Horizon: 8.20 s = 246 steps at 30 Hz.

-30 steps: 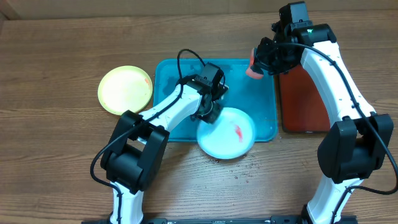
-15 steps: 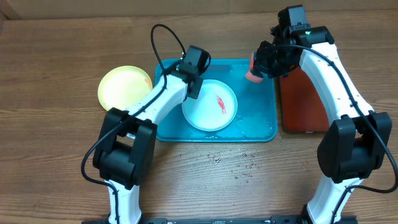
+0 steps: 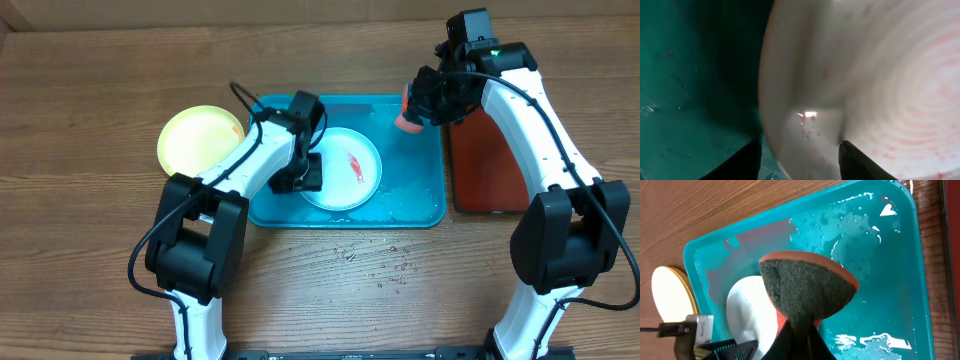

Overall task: Clean dirty plates on tray and stack at the side
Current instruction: 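Bring the sponge in the right gripper down onto the white plate, then scrub the left-held white plate with the sponge in the right gripper, then lift the white plate with left gripper and stack it on yellow plates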

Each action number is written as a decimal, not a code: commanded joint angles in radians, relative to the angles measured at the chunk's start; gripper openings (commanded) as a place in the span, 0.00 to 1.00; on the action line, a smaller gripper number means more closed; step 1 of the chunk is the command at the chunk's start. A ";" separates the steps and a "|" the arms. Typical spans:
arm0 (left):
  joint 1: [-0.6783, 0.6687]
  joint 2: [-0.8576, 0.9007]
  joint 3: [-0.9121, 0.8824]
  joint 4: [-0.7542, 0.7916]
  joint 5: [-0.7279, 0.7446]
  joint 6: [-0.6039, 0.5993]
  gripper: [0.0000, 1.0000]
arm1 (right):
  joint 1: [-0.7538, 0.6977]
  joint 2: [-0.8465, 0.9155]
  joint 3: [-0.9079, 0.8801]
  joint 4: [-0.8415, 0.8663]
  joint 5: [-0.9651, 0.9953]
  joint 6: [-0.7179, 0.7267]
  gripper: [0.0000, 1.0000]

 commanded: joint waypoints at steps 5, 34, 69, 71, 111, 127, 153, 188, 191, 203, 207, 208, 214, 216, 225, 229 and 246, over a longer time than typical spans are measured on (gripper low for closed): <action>0.029 -0.008 -0.044 0.138 -0.051 -0.059 0.40 | 0.011 0.001 -0.002 0.003 0.000 -0.007 0.04; 0.112 -0.008 -0.080 0.338 0.229 0.335 0.04 | 0.234 0.118 -0.326 0.307 0.119 -0.055 0.04; 0.184 -0.008 -0.080 0.363 0.377 0.192 0.04 | 0.199 0.149 -0.262 0.163 0.436 -0.217 0.04; 0.184 -0.008 -0.080 0.363 0.377 0.191 0.04 | 0.200 0.149 -0.262 0.147 0.448 -0.227 0.04; 0.232 -0.008 -0.077 0.389 0.381 0.145 0.04 | 0.424 0.149 -0.245 0.221 0.103 -0.391 0.04; 0.142 -0.008 -0.085 0.251 0.224 0.338 0.19 | 0.388 0.149 -0.246 0.283 0.066 -0.233 0.04; 0.146 -0.008 -0.085 0.284 0.254 0.270 0.04 | 0.356 0.149 -0.246 0.415 0.442 0.117 0.04; 0.153 -0.008 -0.085 0.307 0.337 0.238 0.04 | 0.472 0.208 -0.293 0.409 -0.028 0.005 0.04; 0.153 -0.008 -0.085 0.299 0.336 0.238 0.04 | 0.456 0.213 -0.293 0.446 -0.027 0.005 0.04; 0.154 -0.008 -0.085 0.294 0.336 0.241 0.04 | 0.272 0.212 -0.281 0.468 0.250 0.111 0.04; 0.154 -0.008 -0.085 0.291 0.335 0.241 0.04 | 0.272 0.197 -0.191 0.272 0.396 0.111 0.04; 0.154 -0.008 -0.085 0.291 0.333 0.241 0.04 | 0.272 0.188 -0.159 0.220 0.432 0.119 0.04; 0.154 -0.008 -0.085 0.291 0.332 0.241 0.04 | 0.274 0.173 -0.082 0.025 0.490 0.140 0.04; 0.154 -0.008 -0.085 0.291 0.332 0.249 0.04 | 0.277 0.173 -0.082 -0.030 0.484 0.140 0.04; 0.134 -0.008 -0.085 0.322 0.255 0.272 0.56 | 0.277 0.173 -0.082 -0.013 0.280 0.037 0.04; 0.101 -0.008 -0.085 0.349 0.231 0.272 0.46 | 0.277 0.173 -0.082 -0.005 0.279 0.037 0.04; 0.109 0.089 -0.039 0.353 0.225 0.253 0.04 | 0.227 -0.029 -0.006 -0.023 0.182 -0.030 0.04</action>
